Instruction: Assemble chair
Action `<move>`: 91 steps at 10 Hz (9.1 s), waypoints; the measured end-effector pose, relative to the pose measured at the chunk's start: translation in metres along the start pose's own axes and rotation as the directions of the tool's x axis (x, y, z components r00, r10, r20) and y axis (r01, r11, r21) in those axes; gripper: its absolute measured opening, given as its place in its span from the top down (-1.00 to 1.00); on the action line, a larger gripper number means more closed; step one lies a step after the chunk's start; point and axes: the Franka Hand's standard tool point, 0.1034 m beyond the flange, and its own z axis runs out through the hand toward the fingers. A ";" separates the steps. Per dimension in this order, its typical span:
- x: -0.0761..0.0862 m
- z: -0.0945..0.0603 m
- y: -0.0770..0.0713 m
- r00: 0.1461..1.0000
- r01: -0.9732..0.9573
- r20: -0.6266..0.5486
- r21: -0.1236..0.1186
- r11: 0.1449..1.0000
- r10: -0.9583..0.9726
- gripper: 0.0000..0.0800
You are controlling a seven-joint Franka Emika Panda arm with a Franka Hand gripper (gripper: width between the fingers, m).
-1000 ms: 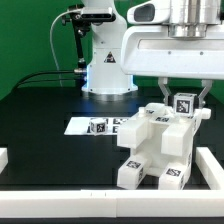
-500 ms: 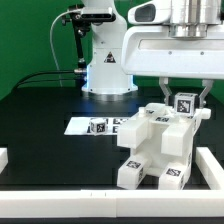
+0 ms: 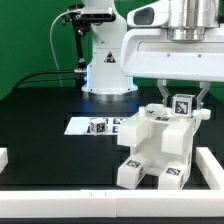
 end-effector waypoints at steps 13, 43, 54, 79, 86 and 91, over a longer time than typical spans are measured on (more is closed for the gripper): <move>0.002 0.003 -0.002 0.916 -0.401 -0.004 0.008 0.916 0.401 0.29; -0.005 0.003 -0.011 0.887 -0.461 -0.002 -0.016 0.887 0.461 0.30; -0.005 -0.001 -0.017 0.934 -0.356 0.003 0.005 0.934 0.356 -0.61; -0.005 -0.001 -0.021 0.884 -0.467 0.023 0.037 0.883 0.466 -0.58; -0.009 0.002 -0.026 0.952 0.306 -0.013 0.020 0.952 -0.306 -0.62; -0.011 0.003 -0.029 0.976 0.218 -0.016 0.023 0.976 -0.218 0.30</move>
Offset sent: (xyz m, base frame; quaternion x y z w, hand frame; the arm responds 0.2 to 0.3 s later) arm 0.0050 0.0005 -0.0027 -0.0016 0.0023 0.0016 1.0000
